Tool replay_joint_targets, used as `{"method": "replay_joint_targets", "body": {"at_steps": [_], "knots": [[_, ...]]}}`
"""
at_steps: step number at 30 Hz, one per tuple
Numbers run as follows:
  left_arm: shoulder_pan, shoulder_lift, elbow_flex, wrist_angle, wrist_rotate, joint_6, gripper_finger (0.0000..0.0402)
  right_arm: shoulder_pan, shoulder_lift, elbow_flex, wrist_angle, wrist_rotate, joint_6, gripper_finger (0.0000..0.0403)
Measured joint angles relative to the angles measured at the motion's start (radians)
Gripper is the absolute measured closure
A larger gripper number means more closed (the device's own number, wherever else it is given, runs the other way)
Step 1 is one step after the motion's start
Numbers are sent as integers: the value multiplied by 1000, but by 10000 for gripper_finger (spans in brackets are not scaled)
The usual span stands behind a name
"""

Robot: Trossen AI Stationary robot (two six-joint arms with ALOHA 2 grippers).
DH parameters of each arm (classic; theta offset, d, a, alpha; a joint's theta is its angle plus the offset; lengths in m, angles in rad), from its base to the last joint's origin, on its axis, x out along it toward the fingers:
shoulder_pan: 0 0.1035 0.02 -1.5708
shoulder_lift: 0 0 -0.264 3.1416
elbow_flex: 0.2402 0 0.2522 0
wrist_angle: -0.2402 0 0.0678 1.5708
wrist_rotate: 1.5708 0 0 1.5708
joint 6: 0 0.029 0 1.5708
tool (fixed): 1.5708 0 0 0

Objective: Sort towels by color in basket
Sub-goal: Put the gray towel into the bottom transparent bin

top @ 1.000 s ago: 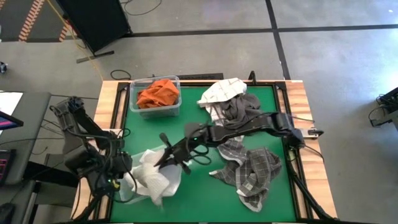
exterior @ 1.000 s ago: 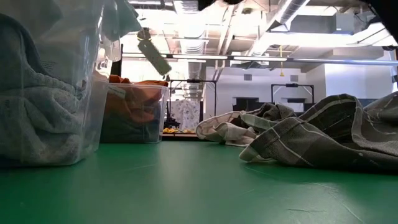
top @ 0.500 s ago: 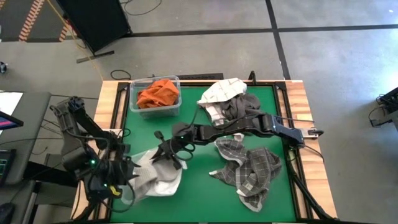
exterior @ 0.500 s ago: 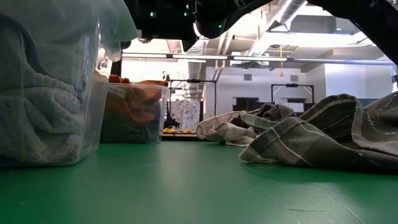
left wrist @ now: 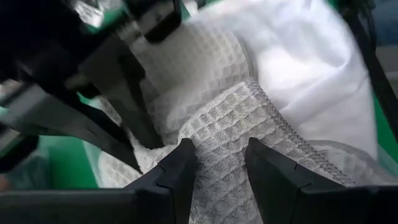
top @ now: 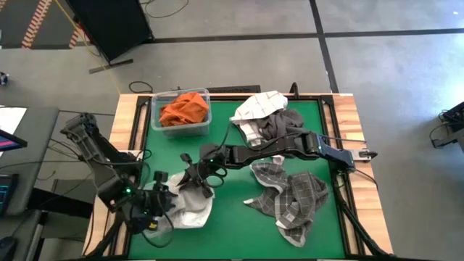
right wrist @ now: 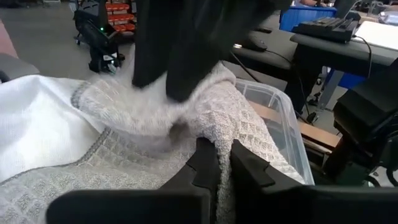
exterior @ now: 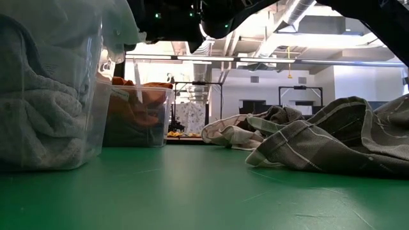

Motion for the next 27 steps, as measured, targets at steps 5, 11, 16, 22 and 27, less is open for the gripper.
{"method": "replay_joint_targets", "body": {"at_steps": [5, 11, 16, 22, 27], "knots": [[16, 0, -57, 12, 16, -28, 266, 2, -4, 0, -29, 5, -6, 316], [16, 0, -123, 61, 69, -57, 266, 8, -56, -2, -148, 44, -64, 234], [16, 0, -168, 99, 88, -69, 266, 8, -150, -2, -325, 115, -113, 174], [15, 0, -209, 130, 91, -90, 266, 10, -270, -1, -554, 141, -114, 160], [16, 0, -265, 184, 99, -104, 266, 29, -354, -1, -761, 180, -117, 163]]}}
